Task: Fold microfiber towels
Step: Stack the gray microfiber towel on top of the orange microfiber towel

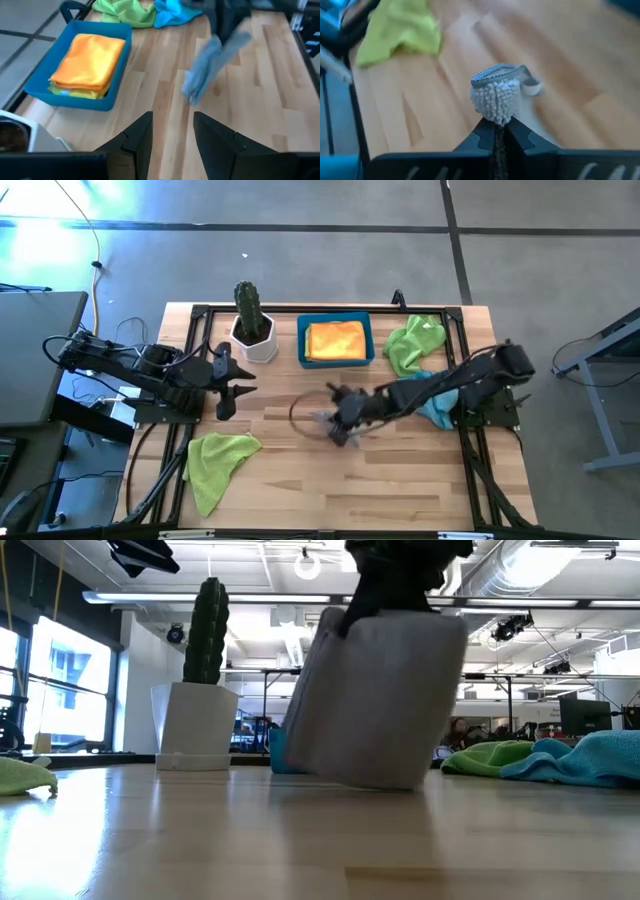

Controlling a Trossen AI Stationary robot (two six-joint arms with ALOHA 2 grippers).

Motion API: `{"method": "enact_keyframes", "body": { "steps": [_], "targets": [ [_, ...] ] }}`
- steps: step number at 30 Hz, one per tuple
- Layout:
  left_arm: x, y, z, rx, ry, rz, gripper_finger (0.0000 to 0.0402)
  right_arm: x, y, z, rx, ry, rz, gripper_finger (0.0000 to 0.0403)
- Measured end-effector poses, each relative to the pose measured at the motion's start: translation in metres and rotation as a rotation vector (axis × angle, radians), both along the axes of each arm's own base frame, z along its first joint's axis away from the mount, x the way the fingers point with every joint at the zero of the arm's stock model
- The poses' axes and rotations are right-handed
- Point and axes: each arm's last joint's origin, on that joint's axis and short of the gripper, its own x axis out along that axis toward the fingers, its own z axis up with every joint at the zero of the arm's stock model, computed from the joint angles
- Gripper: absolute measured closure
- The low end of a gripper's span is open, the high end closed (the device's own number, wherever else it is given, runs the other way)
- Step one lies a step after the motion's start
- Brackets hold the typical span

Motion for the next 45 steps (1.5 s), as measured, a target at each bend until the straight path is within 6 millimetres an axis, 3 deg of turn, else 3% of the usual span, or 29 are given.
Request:
{"method": "enact_keyframes", "body": {
  "steps": [7, 13, 22, 28, 32, 37, 41, 45],
  "targets": [
    [0.001, 0.007, 0.001, 0.063, -0.005, 0.051, 0.0271, -0.028, -0.057, 0.049, -0.043, -0.078, -0.144, 0.0402],
    [0.001, 0.021, 0.002, 0.069, -0.011, 0.133, 0.0271, -0.051, -0.110, 0.080, -0.242, -0.142, -0.176, 0.0402],
    [0.003, 0.038, 0.007, 0.071, -0.068, 0.245, 0.0271, -0.075, -0.193, 0.082, -0.522, 0.003, -0.274, 0.0403],
    [0.003, 0.049, 0.011, 0.079, -0.109, 0.315, 0.0271, -0.092, -0.235, 0.087, -0.646, 0.040, -0.374, 0.0403],
    [0.001, 0.056, 0.011, 0.081, -0.109, 0.358, 0.0271, -0.084, -0.251, 0.070, -0.584, 0.052, -0.387, 0.0403],
    [0.000, 0.060, 0.011, 0.080, -0.108, 0.381, 0.0271, -0.052, -0.261, 0.021, -0.523, 0.156, -0.298, 0.0403],
    [0.000, 0.061, 0.011, 0.080, -0.107, 0.386, 0.0271, -0.025, -0.257, -0.006, -0.486, 0.122, -0.222, 0.0403],
    [0.000, 0.061, 0.011, 0.080, -0.106, 0.385, 0.0271, -0.007, -0.246, -0.020, -0.487, 0.095, -0.173, 0.0403]
  ]
}}
